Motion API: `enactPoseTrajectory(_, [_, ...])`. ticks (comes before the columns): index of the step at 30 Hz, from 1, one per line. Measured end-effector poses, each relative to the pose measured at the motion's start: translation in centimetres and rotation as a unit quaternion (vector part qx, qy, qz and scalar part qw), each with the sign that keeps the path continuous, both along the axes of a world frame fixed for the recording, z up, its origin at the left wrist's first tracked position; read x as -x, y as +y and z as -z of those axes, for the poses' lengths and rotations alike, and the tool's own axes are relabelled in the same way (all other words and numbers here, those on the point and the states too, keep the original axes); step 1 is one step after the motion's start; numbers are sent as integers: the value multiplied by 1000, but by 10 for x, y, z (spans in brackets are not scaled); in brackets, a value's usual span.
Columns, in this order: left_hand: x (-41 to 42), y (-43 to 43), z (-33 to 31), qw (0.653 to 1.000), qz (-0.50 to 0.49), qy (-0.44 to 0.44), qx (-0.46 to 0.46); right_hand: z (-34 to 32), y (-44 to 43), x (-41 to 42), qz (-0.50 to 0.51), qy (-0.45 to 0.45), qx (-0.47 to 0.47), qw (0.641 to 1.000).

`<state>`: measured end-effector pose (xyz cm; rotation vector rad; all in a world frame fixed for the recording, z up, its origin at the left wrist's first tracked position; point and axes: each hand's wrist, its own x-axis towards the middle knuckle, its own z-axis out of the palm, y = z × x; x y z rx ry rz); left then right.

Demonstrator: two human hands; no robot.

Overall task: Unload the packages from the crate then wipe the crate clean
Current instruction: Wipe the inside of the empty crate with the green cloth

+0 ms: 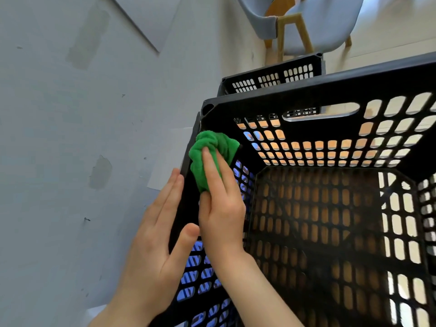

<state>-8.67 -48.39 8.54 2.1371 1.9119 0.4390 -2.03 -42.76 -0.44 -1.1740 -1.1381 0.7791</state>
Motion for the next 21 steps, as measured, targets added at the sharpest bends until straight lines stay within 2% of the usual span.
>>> enactPoseTrajectory(8, [-2,0,0,1000,-6,-3,-2,54,24,-5,-1,-67,65,996])
enactPoseTrajectory(11, [-3,0,-1,1000,-8,-5,1,86,28,-17,-42,-81,182,979])
enactPoseTrajectory(13, [-3,-1,-1,1000,-9,-7,3,109,25,-29,-93,-90,284,950])
enactPoseTrajectory(15, [-3,-1,-1,1000,-10,-9,2,117,21,-36,-122,-80,328,933])
enactPoseTrajectory(18, [-2,0,-1,1000,-7,-7,1,90,27,-32,-88,-4,328,940])
enactPoseTrajectory(21, [-2,0,-1,1000,-6,-8,1,45,20,-25,-48,56,247,966])
